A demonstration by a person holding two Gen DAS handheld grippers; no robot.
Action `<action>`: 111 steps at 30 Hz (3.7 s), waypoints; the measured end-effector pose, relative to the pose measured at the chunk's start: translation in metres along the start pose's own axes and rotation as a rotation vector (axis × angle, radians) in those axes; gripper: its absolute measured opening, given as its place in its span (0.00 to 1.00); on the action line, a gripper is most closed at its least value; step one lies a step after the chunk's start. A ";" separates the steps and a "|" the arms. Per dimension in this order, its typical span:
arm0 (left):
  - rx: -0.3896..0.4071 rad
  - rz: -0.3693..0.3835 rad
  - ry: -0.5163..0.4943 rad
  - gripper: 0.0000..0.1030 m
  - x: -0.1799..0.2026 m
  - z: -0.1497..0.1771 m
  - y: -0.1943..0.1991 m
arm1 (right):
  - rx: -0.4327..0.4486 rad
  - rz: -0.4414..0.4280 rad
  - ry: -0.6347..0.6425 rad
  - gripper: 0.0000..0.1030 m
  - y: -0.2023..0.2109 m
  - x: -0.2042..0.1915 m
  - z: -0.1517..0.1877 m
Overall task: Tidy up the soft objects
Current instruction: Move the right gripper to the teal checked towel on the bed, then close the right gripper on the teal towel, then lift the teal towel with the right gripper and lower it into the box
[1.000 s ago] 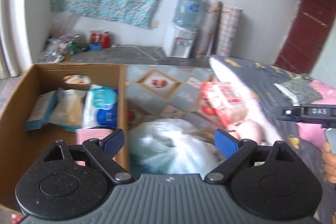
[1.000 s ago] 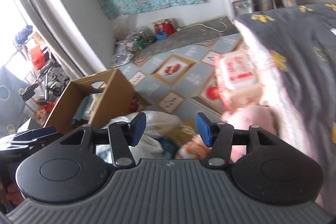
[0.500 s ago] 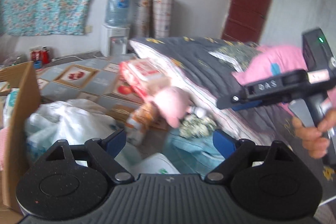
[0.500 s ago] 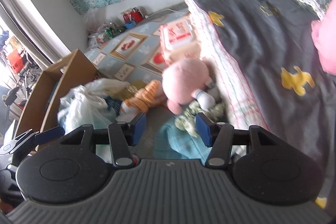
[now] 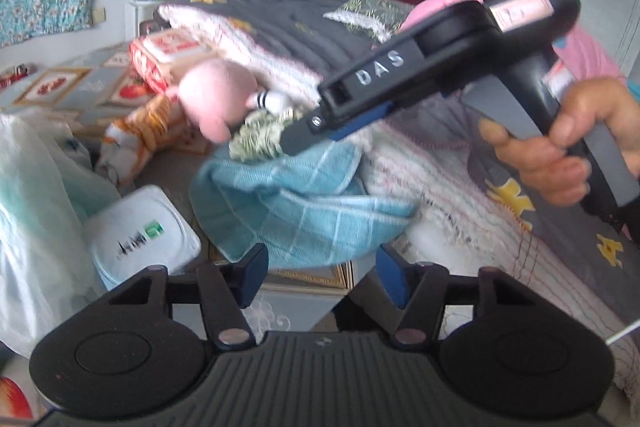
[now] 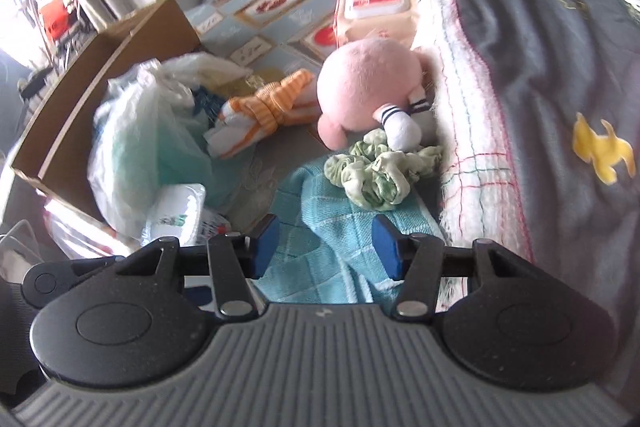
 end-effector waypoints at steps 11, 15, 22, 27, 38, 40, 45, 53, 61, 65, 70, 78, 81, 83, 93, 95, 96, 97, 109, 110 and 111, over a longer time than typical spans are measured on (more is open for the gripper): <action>-0.064 0.010 0.063 0.51 -0.003 0.014 -0.044 | -0.107 0.067 -0.009 0.48 -0.050 0.028 -0.001; -0.055 0.009 0.086 0.54 -0.005 0.009 -0.048 | -0.130 0.040 -0.049 0.49 -0.053 0.026 0.006; -0.042 -0.022 0.147 0.67 -0.016 0.002 -0.048 | -0.154 -0.129 -0.155 0.49 -0.055 0.017 0.017; -0.023 -0.051 0.180 0.68 -0.024 -0.004 -0.048 | -0.142 -0.215 -0.186 0.49 -0.063 0.007 0.017; -0.027 -0.110 0.188 0.68 -0.028 0.001 -0.051 | -0.061 -0.104 -0.168 0.49 -0.041 0.009 0.005; -0.023 -0.115 0.182 0.68 -0.028 0.001 -0.052 | -0.068 -0.044 -0.141 0.49 -0.047 0.009 0.004; -0.004 -0.118 0.166 0.68 -0.023 0.001 -0.051 | -0.115 -0.087 -0.185 0.47 -0.064 0.009 0.010; 0.011 -0.051 0.219 0.69 -0.025 -0.005 -0.039 | -0.140 -0.264 -0.381 0.34 -0.055 0.021 0.015; 0.141 -0.015 0.236 0.69 -0.027 -0.037 -0.001 | -0.019 -0.326 -0.381 0.34 -0.007 0.009 -0.007; 0.207 -0.024 0.224 0.69 -0.033 -0.056 0.016 | 0.051 -0.362 -0.379 0.34 0.010 0.001 -0.023; 0.273 -0.065 0.194 0.69 -0.045 -0.071 0.045 | 0.105 -0.412 -0.331 0.34 0.021 -0.026 -0.049; 0.357 -0.249 0.156 0.69 -0.093 -0.090 0.109 | 0.133 -0.542 -0.185 0.34 0.013 -0.112 -0.109; 0.347 -0.344 0.164 0.69 -0.121 -0.096 0.128 | 0.110 -0.599 -0.142 0.34 -0.007 -0.153 -0.134; 0.318 -0.395 0.177 0.69 -0.142 -0.098 0.139 | 0.081 -0.633 -0.119 0.34 -0.026 -0.182 -0.150; 0.086 -0.597 0.271 0.68 -0.267 -0.085 0.159 | -0.168 -0.672 -0.075 0.34 -0.149 -0.324 -0.199; 0.027 -0.609 0.302 0.68 -0.296 -0.079 0.155 | -0.216 -0.653 -0.070 0.34 -0.176 -0.347 -0.203; 0.000 -0.608 0.321 0.67 -0.309 -0.076 0.152 | -0.239 -0.641 -0.075 0.34 -0.189 -0.355 -0.204; -0.028 -0.611 0.341 0.66 -0.322 -0.072 0.151 | -0.260 -0.633 -0.085 0.34 -0.202 -0.362 -0.205; -0.295 -0.727 0.247 0.65 -0.406 -0.035 0.115 | -0.429 -0.557 -0.286 0.33 -0.334 -0.393 -0.195; -0.305 -0.735 0.235 0.65 -0.408 -0.034 0.113 | -0.436 -0.548 -0.299 0.33 -0.341 -0.394 -0.194; -0.308 -0.748 0.223 0.65 -0.409 -0.034 0.111 | -0.444 -0.536 -0.312 0.33 -0.349 -0.394 -0.194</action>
Point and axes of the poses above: each gripper's, at about its wrist camera, not at the fingertips, and y roughly against the way its jaws point, x to its right, z to its underside, the point moved 3 cm from there along -y, roughly the way its jaws point, and after that the axes turned 7 degrees about -z, right-handed, at the moved point
